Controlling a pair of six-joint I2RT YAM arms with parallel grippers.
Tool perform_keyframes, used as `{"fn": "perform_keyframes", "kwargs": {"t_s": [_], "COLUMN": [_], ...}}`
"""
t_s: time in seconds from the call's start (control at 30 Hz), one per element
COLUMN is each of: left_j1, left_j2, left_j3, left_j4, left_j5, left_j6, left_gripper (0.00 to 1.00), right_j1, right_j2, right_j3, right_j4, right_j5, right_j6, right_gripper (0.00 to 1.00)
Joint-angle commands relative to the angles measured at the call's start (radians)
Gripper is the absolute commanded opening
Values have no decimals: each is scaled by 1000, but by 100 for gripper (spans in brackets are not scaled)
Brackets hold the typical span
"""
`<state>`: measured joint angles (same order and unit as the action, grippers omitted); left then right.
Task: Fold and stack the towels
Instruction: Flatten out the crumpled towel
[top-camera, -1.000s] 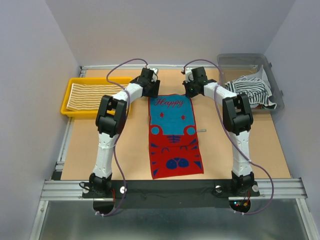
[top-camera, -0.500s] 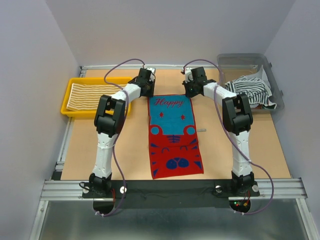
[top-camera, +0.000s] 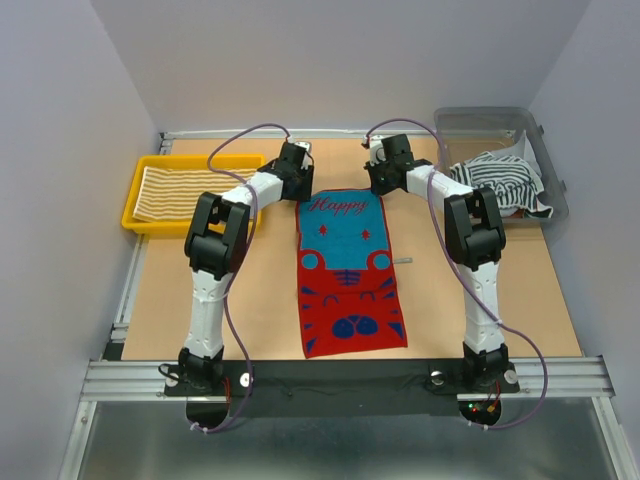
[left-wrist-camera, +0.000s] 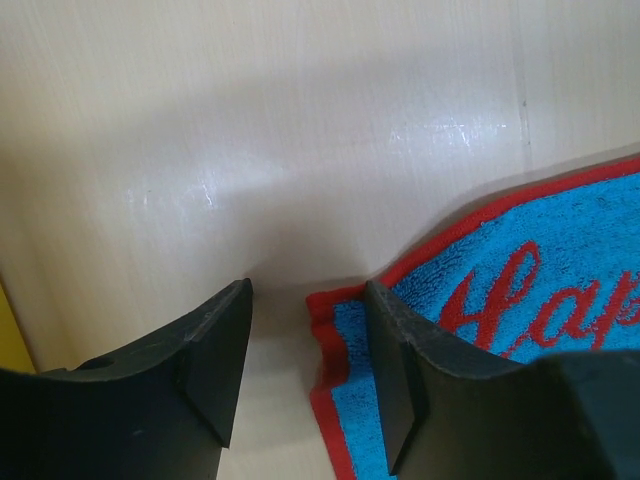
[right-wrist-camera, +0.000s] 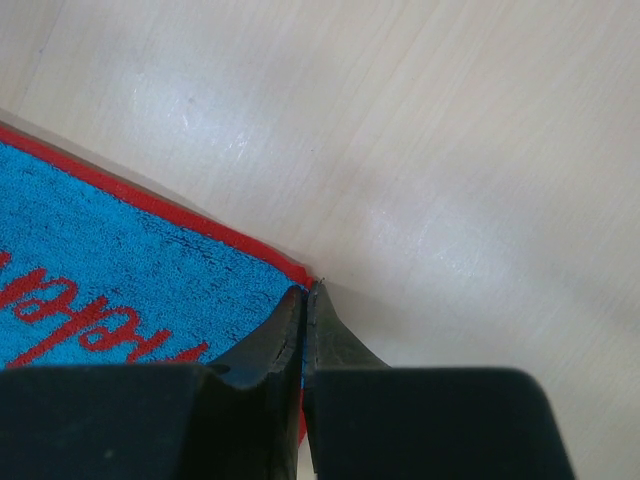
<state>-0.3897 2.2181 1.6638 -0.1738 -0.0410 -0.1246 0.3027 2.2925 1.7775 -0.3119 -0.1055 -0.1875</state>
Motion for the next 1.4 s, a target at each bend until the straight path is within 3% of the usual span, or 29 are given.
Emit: {"fn": "perform_keyframes", "kwargs": {"t_s": [0.0, 0.2, 0.33, 1.13, 1.37], "left_j1": [0, 9, 9, 2, -24], "left_j2": [-44, -141, -187, 15, 67], "left_j3": [0, 27, -1, 82, 102], "left_j4": [-101, -59, -1, -44, -81], "left_j5": [-26, -86, -37, -71, -137], "left_j6": [-33, -99, -101, -56, -63], "left_gripper": [60, 60, 61, 54, 54], "right_j1": [6, 6, 6, 6, 6], "right_j2": [18, 13, 4, -2, -5], "right_j3": [-44, -32, -36, -56, -67], "right_j4": [-61, -61, -59, -61, -61], "right_j5": [41, 40, 44, 44, 44], "right_j6": [-15, -10, -9, -9, -9], "right_gripper": [0, 0, 0, 0, 0]}}
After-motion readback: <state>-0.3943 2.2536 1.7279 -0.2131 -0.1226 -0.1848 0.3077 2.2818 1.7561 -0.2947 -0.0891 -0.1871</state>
